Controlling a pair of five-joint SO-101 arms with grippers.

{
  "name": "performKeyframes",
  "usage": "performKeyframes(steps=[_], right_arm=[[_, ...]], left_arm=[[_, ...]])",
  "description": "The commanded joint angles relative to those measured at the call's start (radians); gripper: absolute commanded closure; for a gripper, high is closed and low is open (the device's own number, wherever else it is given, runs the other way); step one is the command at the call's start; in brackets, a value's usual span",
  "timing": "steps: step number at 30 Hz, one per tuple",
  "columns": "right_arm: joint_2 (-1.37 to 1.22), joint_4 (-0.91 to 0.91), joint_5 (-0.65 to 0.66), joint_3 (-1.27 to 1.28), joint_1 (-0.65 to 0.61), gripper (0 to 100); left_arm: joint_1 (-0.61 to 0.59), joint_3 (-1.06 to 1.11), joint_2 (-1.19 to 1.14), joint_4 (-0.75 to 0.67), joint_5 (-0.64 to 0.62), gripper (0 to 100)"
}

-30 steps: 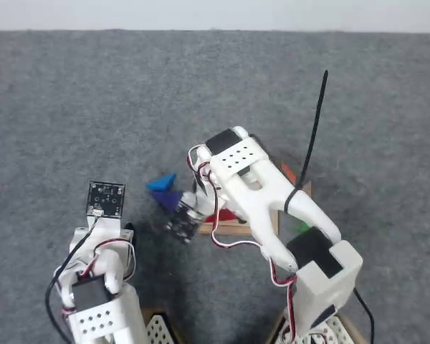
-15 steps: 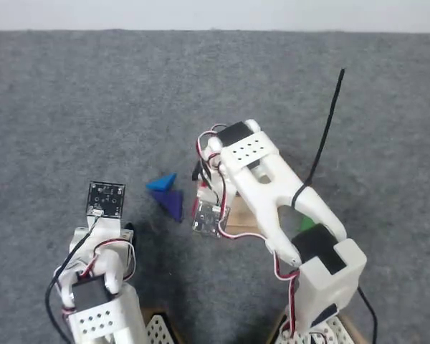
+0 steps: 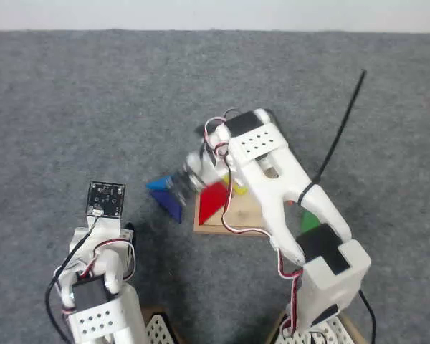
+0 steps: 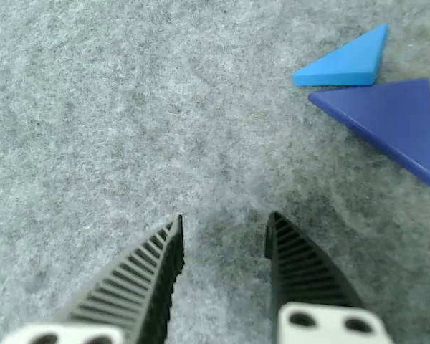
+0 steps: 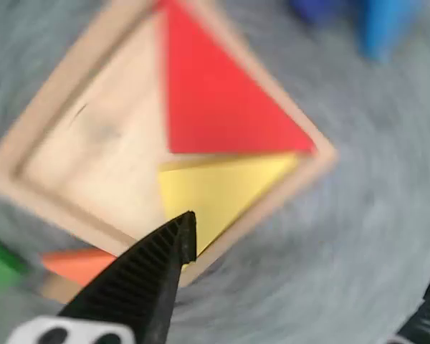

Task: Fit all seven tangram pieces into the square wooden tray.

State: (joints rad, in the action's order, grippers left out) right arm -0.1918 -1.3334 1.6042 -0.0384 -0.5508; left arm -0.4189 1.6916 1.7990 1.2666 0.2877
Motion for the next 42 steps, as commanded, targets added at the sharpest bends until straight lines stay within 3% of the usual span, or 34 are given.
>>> performKeyframes(steps=[1, 4, 9, 15, 29, 42], right_arm=[[0.116, -0.059, -0.437, -0.069, 0.061, 57.4], [0.116, -0.074, -0.612, -0.028, 0.062, 73.7], [0.041, -0.027, -0.987, 0.031, -0.102, 99.1], [-0.056, 0.056, -1.241, 0.029, -0.157, 93.9], [-0.222, 0.094, -1.257, 0.028, -0.133, 94.0], [-0.173, 0.059, -1.214, 0.029, -0.062, 94.0]], left_arm=[[0.0, -0.007, 0.018, 0.005, 0.015, 81], [0.0, -0.007, 0.018, 0.005, 0.015, 81], [0.0, -0.007, 0.018, 0.005, 0.015, 81], [0.0, -0.007, 0.018, 0.005, 0.015, 81], [0.0, -0.007, 0.018, 0.005, 0.015, 81], [0.0, -0.007, 0.018, 0.005, 0.015, 81]])
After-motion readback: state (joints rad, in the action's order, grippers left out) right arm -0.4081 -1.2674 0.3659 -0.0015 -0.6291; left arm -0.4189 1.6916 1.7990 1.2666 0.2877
